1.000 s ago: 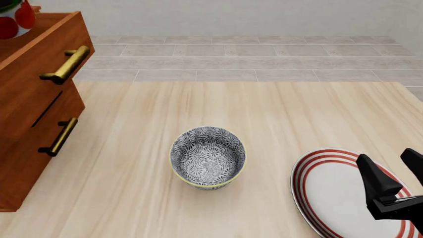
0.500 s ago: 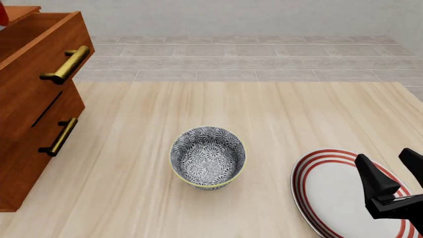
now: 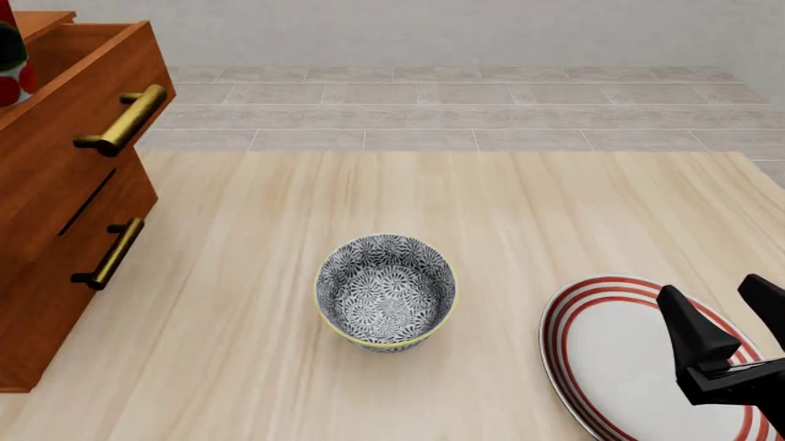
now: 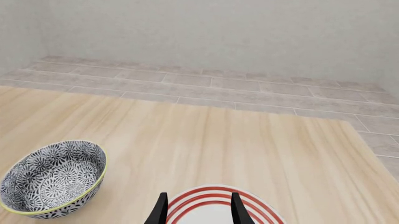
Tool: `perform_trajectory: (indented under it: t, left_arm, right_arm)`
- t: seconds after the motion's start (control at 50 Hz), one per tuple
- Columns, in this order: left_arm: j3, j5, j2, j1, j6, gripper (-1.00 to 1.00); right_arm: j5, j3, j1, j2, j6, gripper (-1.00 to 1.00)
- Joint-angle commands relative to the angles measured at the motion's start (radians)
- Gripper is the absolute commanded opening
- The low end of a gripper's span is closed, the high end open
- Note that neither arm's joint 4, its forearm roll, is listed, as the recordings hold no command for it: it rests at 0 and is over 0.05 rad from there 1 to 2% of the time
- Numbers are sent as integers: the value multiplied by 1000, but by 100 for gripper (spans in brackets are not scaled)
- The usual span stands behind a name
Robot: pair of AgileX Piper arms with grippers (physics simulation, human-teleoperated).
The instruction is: Put the ketchup in the top drawer of the cabinet.
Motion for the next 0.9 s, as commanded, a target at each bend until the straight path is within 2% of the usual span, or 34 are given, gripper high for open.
perform_trajectory:
  t: [0.02,0.18,0.48,0.88,0.9]
  left_arm:
    - [32,-32,21,7,18,-100]
    - [60,-48,22,6,21,-100]
    - [37,-40,30,30,21,-100]
    - [88,-71,34,32,35,-100]
    - [84,-66,34,31,32,100]
  right_arm:
    - [-2,0,0,4,-1,100]
    - [-4,0,0,7,-2,100]
    - [-8,0,2,14,-4,100]
    - [-22,0,7,41,-2,100]
    - [-23,0,8,41,-2,100]
